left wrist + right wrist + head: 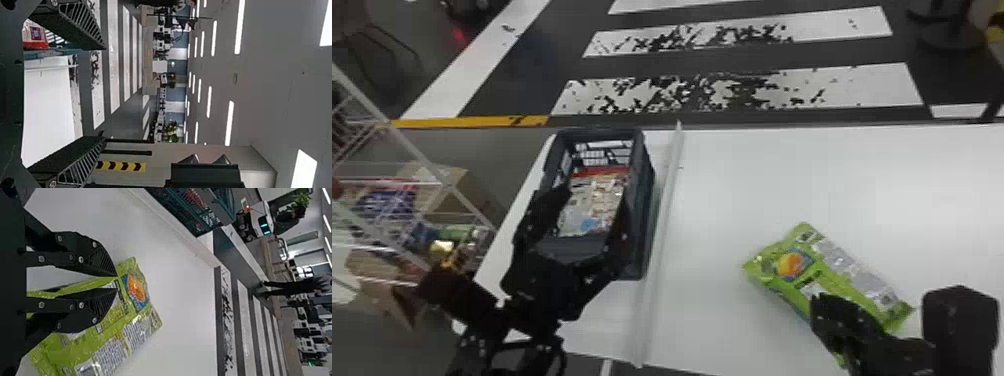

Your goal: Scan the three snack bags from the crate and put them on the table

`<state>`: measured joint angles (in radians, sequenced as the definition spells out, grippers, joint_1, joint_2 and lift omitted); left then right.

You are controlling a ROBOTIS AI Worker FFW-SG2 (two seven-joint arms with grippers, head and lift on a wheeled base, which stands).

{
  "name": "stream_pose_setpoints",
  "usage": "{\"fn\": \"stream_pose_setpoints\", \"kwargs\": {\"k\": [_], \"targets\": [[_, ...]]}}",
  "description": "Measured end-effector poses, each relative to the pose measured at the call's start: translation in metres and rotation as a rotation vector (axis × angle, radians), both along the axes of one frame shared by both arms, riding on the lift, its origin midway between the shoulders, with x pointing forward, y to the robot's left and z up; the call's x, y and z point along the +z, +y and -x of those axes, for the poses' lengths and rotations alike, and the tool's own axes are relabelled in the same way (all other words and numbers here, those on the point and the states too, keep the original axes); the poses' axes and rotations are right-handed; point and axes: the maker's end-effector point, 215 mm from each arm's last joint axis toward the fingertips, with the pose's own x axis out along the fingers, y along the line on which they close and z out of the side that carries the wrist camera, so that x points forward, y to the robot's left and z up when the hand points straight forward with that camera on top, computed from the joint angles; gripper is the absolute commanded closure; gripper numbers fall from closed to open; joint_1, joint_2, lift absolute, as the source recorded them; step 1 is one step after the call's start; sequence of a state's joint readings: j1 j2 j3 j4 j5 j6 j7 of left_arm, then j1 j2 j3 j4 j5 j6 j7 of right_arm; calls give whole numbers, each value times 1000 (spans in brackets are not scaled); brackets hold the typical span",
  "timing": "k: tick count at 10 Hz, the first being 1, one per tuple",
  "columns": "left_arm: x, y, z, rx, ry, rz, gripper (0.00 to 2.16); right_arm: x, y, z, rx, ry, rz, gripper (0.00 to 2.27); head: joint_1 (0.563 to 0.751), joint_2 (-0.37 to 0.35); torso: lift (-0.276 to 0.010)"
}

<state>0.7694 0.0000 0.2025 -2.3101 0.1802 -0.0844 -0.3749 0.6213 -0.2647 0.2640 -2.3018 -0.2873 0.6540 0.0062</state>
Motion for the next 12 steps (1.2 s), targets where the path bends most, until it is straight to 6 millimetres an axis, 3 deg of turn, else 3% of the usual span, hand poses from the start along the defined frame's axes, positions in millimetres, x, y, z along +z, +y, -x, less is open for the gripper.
{"fn": "stream_pose_setpoints", "kwargs": {"k": [2,5,8,10,12], "targets": [[0,0,0,-2,1,12,60,-13,23,-3,30,36,-8,2219,695,315,-94],[-7,0,-1,-4,11,30,60,-15,62,-5,83,62,-14,2219,695,350,-94],[-11,-1,1,-13,17,36,60,-47,90,-31,98,69,62,2216,695,350,-94],[-10,7,4,-12,16,43,60,-57,89,-61,62,42,108,2216,695,350,-94],[-12,16,5,-1,16,49,60,-54,70,-79,2,17,132,2216,695,350,-94]]}}
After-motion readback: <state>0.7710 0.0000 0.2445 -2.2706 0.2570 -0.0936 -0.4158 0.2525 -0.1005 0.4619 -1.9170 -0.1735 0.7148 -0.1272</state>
